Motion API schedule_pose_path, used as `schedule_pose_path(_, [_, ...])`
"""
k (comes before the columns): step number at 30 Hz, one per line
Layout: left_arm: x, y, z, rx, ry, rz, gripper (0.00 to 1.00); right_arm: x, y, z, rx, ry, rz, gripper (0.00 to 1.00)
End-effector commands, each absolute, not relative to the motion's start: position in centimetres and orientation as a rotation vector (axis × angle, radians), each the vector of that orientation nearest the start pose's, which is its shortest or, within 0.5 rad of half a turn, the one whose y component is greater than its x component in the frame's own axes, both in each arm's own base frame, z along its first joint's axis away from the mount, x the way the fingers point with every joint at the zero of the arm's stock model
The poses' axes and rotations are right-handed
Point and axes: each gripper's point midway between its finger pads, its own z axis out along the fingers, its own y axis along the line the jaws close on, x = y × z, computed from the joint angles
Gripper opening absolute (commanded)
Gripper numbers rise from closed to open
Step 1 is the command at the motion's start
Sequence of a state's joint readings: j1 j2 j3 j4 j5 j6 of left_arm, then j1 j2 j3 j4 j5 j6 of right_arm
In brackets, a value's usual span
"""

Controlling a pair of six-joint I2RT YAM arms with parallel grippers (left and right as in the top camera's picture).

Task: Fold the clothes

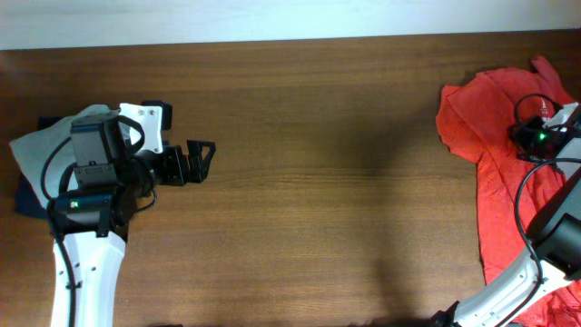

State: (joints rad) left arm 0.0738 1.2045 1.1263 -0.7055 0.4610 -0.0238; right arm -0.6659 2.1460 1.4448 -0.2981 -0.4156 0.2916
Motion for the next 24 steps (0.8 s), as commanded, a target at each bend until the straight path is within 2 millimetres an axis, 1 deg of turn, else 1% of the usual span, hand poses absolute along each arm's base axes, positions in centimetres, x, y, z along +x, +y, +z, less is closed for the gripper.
schedule_pose_path(1, [34.1,-5.5,24.3,0.115,2.305,-0.538,0.99,46.4,-26.0,6.9,0.918,2.204,0.438,0.36])
schedule_pose_path(2, [34.1,-5.5,24.3,0.115,2.305,-0.537,0.99,46.5,-26.0,7.5,0.910,2.197,0.433,0.33])
schedule_pose_path(3, [34.1,-5.5,24.3,0.115,2.305,-0.537,0.99,46.5,-26.0,7.9,0.907,2.193,0.431,0.27])
schedule_pose_path(6, [34.1,-5.5,24.3,0.115,2.305,-0.537,0.99,46.2,-25.7,7.9,0.922,2.204,0.440,0.04])
schedule_pose_path(8, [34.1,-5.5,24.2,0.115,2.306,-0.538,0.99,45.9,-25.4,7.6,0.961,2.212,0.464,0.04])
schedule_pose_path(9, [34.1,-5.5,24.2,0.115,2.306,-0.538,0.99,46.0,-24.8,7.9,0.944,2.209,0.513,0.04])
schedule_pose_path(11, [34.1,-5.5,24.3,0.115,2.305,-0.538,0.99,46.5,-23.2,9.0,0.885,2.189,0.631,0.04])
schedule_pose_path(12, [34.1,-5.5,24.3,0.115,2.304,-0.537,0.99,46.8,-22.2,9.9,0.844,2.173,0.699,0.04])
schedule_pose_path(14, [34.2,-5.5,24.4,0.116,2.302,-0.534,0.99,47.2,-20.1,12.0,0.763,2.148,0.809,0.04])
schedule_pose_path(15, [34.3,-5.4,24.7,0.116,2.295,-0.529,1.00,47.4,-18.2,13.8,0.697,2.137,0.874,0.04])
schedule_pose_path(16, [34.3,-5.4,24.9,0.117,2.290,-0.528,0.99,47.4,-17.5,14.4,0.675,2.135,0.892,0.04])
schedule_pose_path(18, [34.6,-5.4,26.1,0.125,2.263,-0.521,0.99,47.6,-14.2,16.9,0.591,2.142,0.939,0.04])
schedule_pose_path(19, [34.7,-5.4,26.6,0.129,2.251,-0.518,0.99,47.6,-12.8,17.7,0.561,2.151,0.948,0.04])
schedule_pose_path(20, [35.0,-5.3,28.0,0.137,2.221,-0.510,0.99,47.6,-9.5,19.6,0.481,2.170,0.971,0.04])
schedule_pose_path(22, [35.3,-5.3,29.7,0.147,2.183,-0.499,0.99,47.6,-5.9,21.2,0.387,2.185,0.994,0.04])
schedule_pose_path(23, [35.4,-5.2,30.5,0.148,2.165,-0.487,0.99,47.6,-3.6,22.0,0.326,2.195,1.005,0.04])
schedule_pose_path(24, [35.6,-4.9,31.4,0.144,2.146,-0.461,0.99,47.5,-1.7,22.5,0.280,2.204,1.017,0.04])
